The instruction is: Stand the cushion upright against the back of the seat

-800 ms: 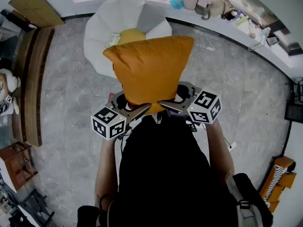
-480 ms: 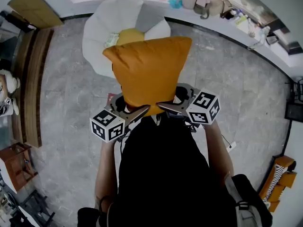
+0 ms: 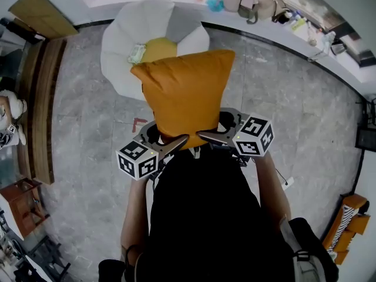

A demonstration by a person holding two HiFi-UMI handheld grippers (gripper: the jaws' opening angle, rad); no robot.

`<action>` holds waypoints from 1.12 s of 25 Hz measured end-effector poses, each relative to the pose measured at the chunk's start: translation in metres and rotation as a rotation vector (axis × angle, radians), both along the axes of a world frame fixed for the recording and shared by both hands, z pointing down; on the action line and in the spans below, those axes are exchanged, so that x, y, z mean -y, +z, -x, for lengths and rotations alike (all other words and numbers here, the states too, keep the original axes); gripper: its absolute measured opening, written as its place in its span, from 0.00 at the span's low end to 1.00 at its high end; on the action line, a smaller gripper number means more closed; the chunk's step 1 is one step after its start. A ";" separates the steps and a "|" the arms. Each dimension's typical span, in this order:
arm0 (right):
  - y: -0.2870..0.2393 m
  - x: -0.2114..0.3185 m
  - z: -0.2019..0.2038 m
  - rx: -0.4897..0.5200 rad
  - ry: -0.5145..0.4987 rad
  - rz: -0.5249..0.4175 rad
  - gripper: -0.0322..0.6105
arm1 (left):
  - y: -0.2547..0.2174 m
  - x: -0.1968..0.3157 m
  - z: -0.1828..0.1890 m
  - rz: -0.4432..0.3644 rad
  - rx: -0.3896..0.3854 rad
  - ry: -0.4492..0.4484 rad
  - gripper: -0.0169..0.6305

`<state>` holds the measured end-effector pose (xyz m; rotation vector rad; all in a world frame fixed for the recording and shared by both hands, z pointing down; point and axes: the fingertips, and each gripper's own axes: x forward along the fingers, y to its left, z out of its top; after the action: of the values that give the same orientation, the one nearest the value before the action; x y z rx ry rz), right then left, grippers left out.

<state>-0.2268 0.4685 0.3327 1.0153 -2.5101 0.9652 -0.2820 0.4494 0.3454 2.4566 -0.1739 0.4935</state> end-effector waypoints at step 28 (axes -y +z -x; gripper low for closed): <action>0.015 -0.010 -0.191 0.112 -0.033 0.052 0.53 | 0.010 -0.009 -0.188 0.025 0.110 -0.017 0.63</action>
<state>-0.0353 0.4782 0.3477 0.9261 -2.5676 1.1003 -0.0937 0.4584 0.3551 2.4028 -0.2317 0.6203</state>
